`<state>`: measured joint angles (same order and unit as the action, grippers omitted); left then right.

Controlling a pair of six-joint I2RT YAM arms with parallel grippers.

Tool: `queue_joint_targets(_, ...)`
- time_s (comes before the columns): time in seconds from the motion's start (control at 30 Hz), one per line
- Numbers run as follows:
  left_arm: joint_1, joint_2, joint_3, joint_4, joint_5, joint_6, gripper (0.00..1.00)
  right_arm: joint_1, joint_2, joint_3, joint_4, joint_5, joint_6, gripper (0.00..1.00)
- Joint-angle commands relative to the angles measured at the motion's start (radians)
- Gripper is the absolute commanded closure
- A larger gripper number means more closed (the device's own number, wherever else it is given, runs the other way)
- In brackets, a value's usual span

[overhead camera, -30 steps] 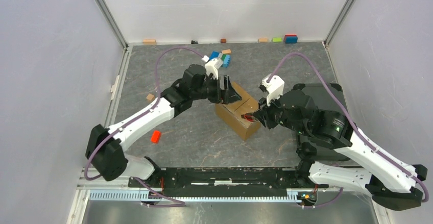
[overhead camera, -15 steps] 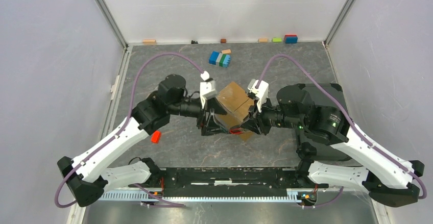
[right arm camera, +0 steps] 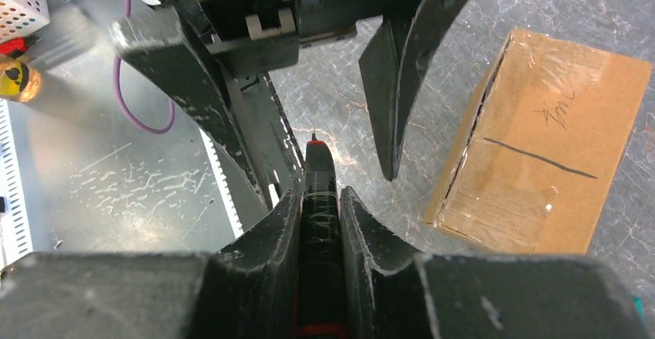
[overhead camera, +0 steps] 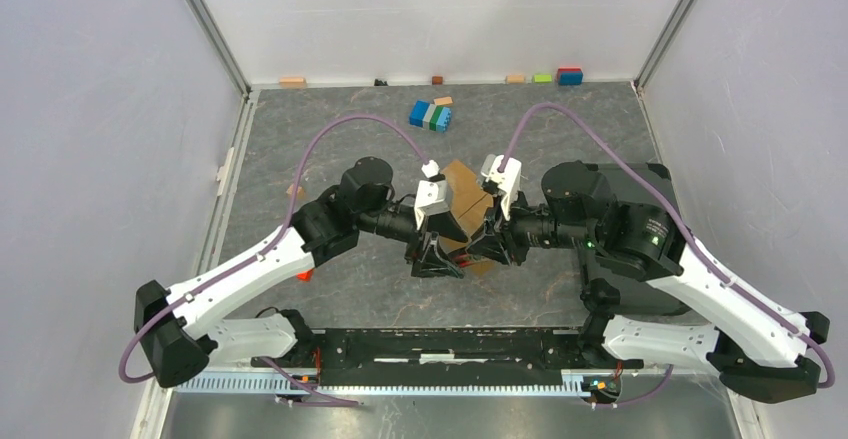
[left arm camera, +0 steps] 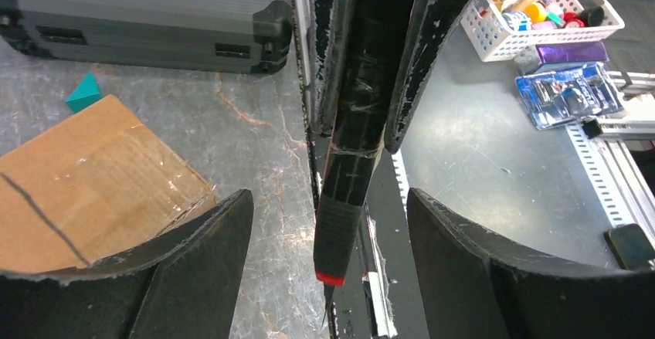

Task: Unpack the express box
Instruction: Adjust the knife.

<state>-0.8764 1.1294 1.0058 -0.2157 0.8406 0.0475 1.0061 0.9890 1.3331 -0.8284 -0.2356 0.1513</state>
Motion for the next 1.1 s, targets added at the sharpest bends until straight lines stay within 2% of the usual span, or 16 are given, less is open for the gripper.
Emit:
queue_joint_targets(0.0,-0.022,0.028,0.002,0.064,0.060,0.049,0.22,0.003,0.002,0.066,0.016,-0.012,-0.017,1.00)
queue_joint_targets(0.13,-0.032,0.042,-0.002,0.069,0.069,0.049,0.27,0.003,0.006,0.065,0.010,-0.010,-0.021,1.00)
queue_joint_targets(0.23,-0.032,0.044,-0.005,0.103,0.074,0.028,0.36,0.003,0.009,0.060,0.011,-0.006,-0.021,1.00)
queue_joint_targets(0.33,-0.032,0.064,0.006,0.101,0.080,0.015,0.58,0.003,0.011,0.054,0.020,0.004,-0.019,1.00)
queue_joint_targets(0.47,-0.032,0.084,0.010,0.083,0.078,0.013,0.96,0.003,0.011,0.051,0.043,0.046,-0.005,1.00)
queue_joint_targets(0.5,-0.031,0.085,0.010,0.078,0.067,0.016,0.98,0.003,0.011,0.047,0.051,0.063,0.000,0.96)
queue_joint_targets(0.53,-0.032,0.081,0.007,0.078,0.049,0.015,0.98,0.003,0.010,0.044,0.062,0.097,0.006,0.78)
queue_joint_targets(0.57,-0.031,0.077,0.004,0.082,0.035,0.009,0.98,0.003,0.007,0.035,0.075,0.136,0.017,0.57)
queue_joint_targets(0.6,-0.027,0.070,-0.002,0.097,0.029,-0.003,0.98,0.003,0.000,0.020,0.098,0.192,0.028,0.33)
queue_joint_targets(0.63,-0.022,0.058,-0.014,0.124,0.019,-0.026,0.98,0.003,-0.010,0.004,0.126,0.241,0.038,0.03)
queue_joint_targets(0.7,0.005,0.041,-0.033,0.164,0.026,-0.077,0.98,0.002,-0.033,-0.031,0.204,0.317,0.052,0.02)
queue_joint_targets(0.8,0.056,0.024,-0.057,0.249,0.066,-0.164,0.98,-0.008,-0.054,-0.070,0.317,0.353,0.058,0.02)
queue_joint_targets(1.0,0.147,0.021,-0.049,0.286,0.136,-0.269,0.98,-0.105,-0.082,-0.108,0.453,0.276,0.051,0.02)
queue_joint_targets(1.07,0.192,0.024,-0.074,0.383,0.176,-0.358,0.98,-0.152,-0.085,-0.124,0.490,0.226,0.060,0.02)
